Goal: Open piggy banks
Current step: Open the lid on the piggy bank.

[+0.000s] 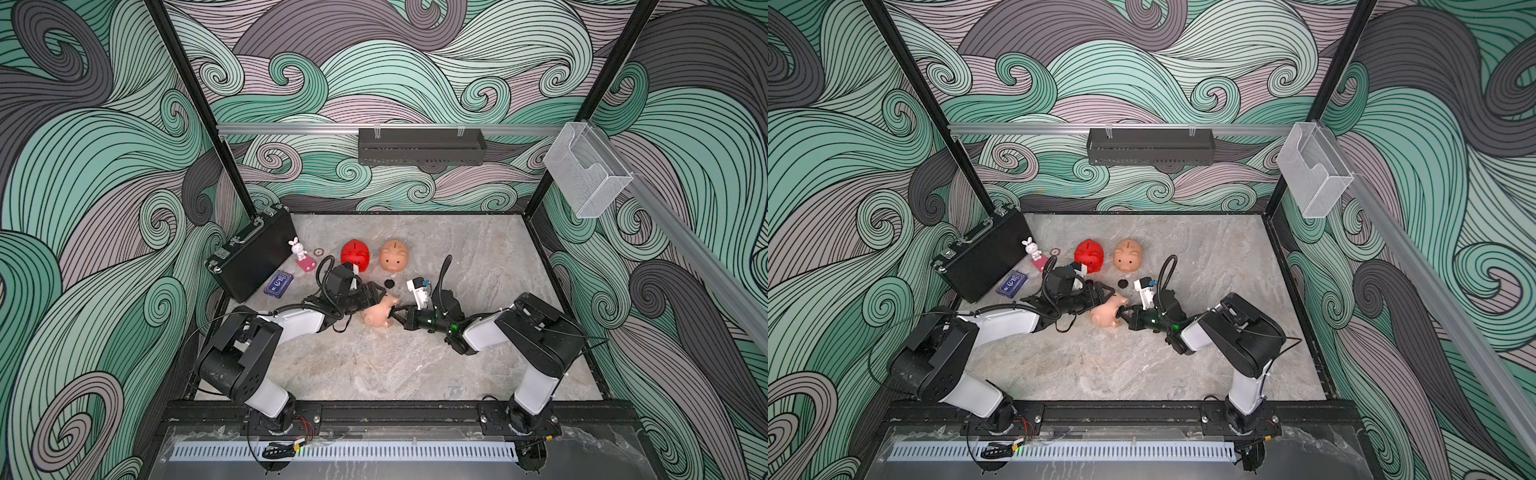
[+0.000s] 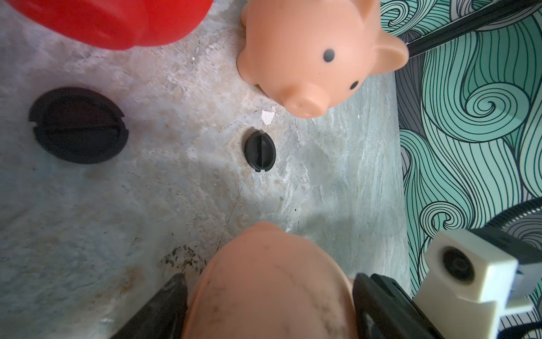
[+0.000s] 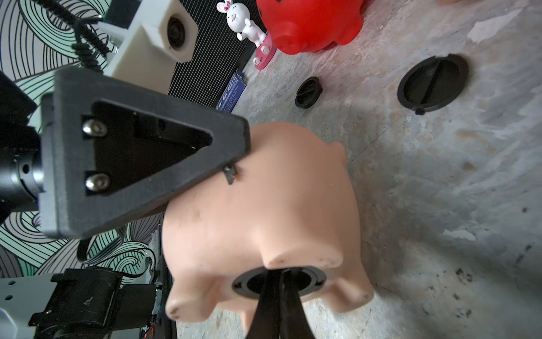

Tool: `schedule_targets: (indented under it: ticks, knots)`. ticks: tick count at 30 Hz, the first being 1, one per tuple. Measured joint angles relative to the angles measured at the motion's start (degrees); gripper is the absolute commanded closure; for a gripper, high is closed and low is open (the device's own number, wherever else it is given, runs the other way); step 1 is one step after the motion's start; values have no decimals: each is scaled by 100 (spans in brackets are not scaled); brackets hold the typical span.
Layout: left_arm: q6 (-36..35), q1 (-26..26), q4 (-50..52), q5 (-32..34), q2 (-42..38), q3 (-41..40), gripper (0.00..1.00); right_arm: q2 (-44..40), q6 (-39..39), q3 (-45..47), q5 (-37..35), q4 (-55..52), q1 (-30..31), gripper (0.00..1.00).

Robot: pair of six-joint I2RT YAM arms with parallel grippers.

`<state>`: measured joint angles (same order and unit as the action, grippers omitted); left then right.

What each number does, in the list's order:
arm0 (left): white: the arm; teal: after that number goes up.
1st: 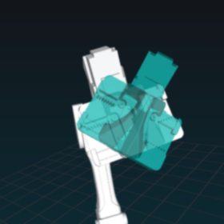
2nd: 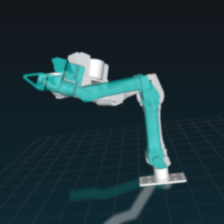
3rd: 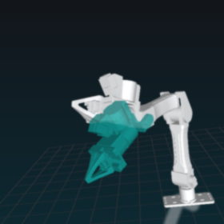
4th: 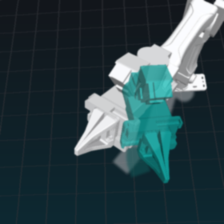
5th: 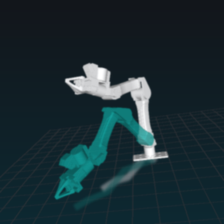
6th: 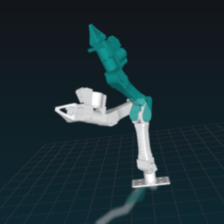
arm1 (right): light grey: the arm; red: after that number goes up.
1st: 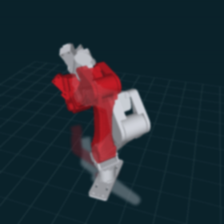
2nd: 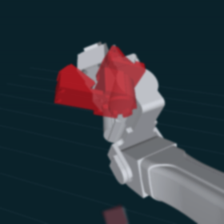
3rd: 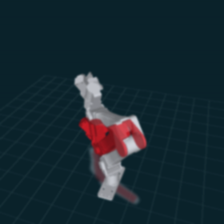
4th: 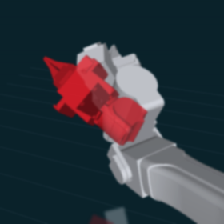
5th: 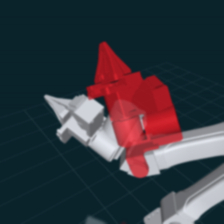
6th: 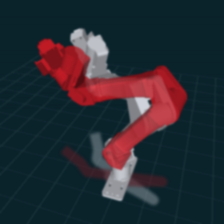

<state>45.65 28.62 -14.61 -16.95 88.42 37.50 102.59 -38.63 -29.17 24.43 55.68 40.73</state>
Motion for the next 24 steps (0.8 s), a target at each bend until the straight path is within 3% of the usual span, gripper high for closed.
schedule_targets:
  ticks: [14, 24]
  knots:
    - [-20, -28, -11, 9, 74, 57, 17, 68, 1628, -9, -22, 164, 37, 100]
    - [-68, -37, -7, 90, 76, 66, 17, 17, 2892, 20, -616, 155, 289, 100]
